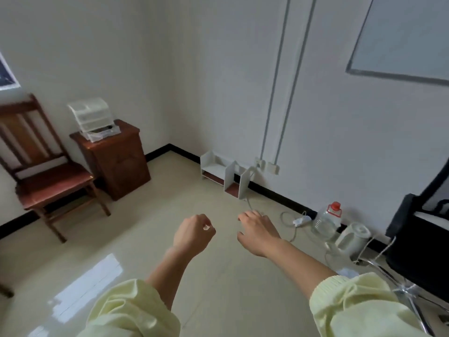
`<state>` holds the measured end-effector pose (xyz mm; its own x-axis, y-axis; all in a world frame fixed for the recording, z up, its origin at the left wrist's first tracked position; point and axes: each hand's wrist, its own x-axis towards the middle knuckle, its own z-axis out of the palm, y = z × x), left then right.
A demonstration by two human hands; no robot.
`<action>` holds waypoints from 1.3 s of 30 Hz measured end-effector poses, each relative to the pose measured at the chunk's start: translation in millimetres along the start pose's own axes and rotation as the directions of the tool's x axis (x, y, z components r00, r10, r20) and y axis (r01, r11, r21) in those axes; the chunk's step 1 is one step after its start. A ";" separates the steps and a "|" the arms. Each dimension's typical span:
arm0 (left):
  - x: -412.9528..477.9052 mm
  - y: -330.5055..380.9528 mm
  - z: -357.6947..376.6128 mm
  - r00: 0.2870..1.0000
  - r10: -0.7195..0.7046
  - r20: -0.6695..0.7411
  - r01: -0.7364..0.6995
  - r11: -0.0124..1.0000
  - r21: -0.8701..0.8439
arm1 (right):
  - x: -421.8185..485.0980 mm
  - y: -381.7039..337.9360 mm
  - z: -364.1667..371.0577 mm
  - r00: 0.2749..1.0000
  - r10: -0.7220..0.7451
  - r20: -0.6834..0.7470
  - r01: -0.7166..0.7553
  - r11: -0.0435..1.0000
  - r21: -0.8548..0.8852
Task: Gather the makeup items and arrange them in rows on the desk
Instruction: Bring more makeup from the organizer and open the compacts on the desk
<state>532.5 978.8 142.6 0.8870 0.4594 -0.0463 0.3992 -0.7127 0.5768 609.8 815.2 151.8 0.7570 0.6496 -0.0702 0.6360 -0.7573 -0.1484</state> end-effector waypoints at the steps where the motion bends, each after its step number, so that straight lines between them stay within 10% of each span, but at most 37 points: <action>1: 23.8 -14.1 -8.5 1.000 -0.019 -0.020 0.019 1.000 0.005 | 30.6 -9.8 0.5 1.000 -0.028 -0.002 0.028 1.000 -0.012; 39: 747.5 -475.0 -307.7 0.892 -0.413 -0.185 0.407 0.911 -0.073 | 943.3 -366.4 36.6 0.920 -0.363 0.148 0.378 0.922 -0.086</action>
<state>934.6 1823.8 85.0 0.5829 0.8023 -0.1286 0.7077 -0.4235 0.5656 1085.4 1707.9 103.8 0.4435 0.8825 -0.1565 0.8851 -0.4588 -0.0788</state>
